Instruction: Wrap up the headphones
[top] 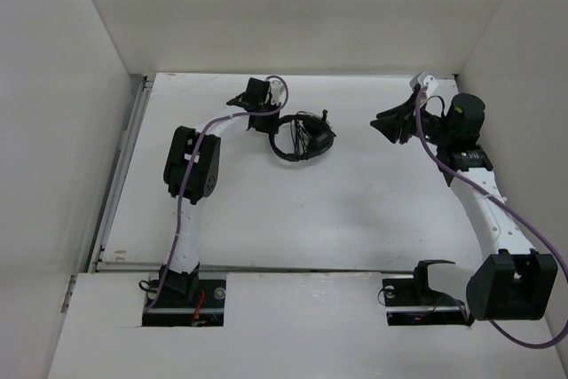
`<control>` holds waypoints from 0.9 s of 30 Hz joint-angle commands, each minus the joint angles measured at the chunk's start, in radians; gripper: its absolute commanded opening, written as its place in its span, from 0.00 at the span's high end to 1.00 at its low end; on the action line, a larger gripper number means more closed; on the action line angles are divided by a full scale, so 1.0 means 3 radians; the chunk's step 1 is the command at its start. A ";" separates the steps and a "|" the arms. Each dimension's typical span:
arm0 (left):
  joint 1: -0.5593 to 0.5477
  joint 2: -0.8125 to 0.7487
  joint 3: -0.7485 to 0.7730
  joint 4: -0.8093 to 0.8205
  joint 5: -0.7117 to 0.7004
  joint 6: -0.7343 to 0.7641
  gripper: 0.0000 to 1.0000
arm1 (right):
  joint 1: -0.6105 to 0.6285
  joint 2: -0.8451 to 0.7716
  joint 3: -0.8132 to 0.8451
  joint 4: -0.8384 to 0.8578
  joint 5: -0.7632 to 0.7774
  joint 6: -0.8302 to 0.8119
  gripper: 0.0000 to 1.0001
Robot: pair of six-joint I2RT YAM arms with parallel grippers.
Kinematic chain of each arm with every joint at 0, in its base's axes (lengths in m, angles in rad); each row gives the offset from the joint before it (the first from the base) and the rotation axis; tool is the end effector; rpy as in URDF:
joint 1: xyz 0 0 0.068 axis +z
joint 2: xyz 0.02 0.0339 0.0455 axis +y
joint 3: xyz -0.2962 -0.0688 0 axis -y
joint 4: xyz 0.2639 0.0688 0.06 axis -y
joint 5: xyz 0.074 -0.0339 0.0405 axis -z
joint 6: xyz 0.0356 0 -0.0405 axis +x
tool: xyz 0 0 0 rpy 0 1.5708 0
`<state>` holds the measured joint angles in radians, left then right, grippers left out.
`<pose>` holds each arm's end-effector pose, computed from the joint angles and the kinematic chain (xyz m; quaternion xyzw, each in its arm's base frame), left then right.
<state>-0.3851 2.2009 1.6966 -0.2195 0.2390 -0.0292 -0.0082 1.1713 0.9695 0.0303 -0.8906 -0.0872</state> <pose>0.4935 -0.2091 0.2059 0.2084 0.8822 -0.1903 0.3769 0.2706 0.0255 0.3758 -0.3044 0.6790 0.3015 0.5962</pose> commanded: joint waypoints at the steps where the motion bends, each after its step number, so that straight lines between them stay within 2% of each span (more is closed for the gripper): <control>1: 0.0028 0.0032 0.0240 0.0123 -0.0060 -0.0128 0.89 | -0.0047 -0.0054 0.0015 0.0175 -0.0007 -0.0026 0.61; 5: 0.0044 0.0083 0.0250 0.0118 -0.0116 -0.0148 0.76 | -0.0088 -0.0064 0.0010 0.0175 -0.0007 -0.0026 0.61; 7: 0.0049 0.0083 0.0235 0.0113 -0.0157 -0.0153 0.64 | -0.0113 -0.0085 0.0000 0.0175 -0.0007 -0.0032 0.61; 9: 0.0044 0.0017 0.0189 0.0103 -0.0173 -0.0128 0.57 | -0.0154 -0.0125 -0.0031 0.0175 -0.0007 -0.0042 0.60; 10: 0.0039 -0.0034 0.0159 0.0098 -0.0173 -0.0128 0.50 | -0.0175 -0.0146 -0.0046 0.0185 -0.0002 -0.0042 0.60; 11: 0.0029 -0.0100 0.0123 0.0093 -0.0173 -0.0118 0.38 | -0.0195 -0.0171 -0.0071 0.0200 0.0003 -0.0042 0.60; 13: 0.0013 -0.0310 0.0031 0.0052 -0.0153 -0.0117 0.36 | -0.0231 -0.0228 -0.0123 0.0236 0.0038 -0.0042 0.58; 16: -0.0038 -0.0886 -0.0148 -0.0096 -0.0091 -0.0168 0.32 | -0.0323 -0.0371 -0.0199 0.0252 0.0130 -0.0016 0.56; 23: -0.0207 -0.2589 -0.0317 -0.0694 0.0313 0.0020 0.06 | -0.0614 -0.0856 -0.0343 0.0186 0.0447 0.0300 0.53; 25: -0.0070 -0.3054 -0.0449 -0.0741 0.0318 0.0178 0.00 | -0.0752 -0.1004 -0.0322 0.0038 0.0738 0.0403 0.53; 27: 0.0237 -0.3459 -0.0699 -0.0685 0.0237 0.0245 0.00 | -0.0920 -0.1143 -0.0271 -0.0202 0.0958 0.0398 0.52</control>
<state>-0.4191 1.3006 1.5757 -0.3550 0.3122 -0.0143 -0.2310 0.8864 0.8669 0.0185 -0.7341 -0.0151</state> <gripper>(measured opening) 0.997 0.474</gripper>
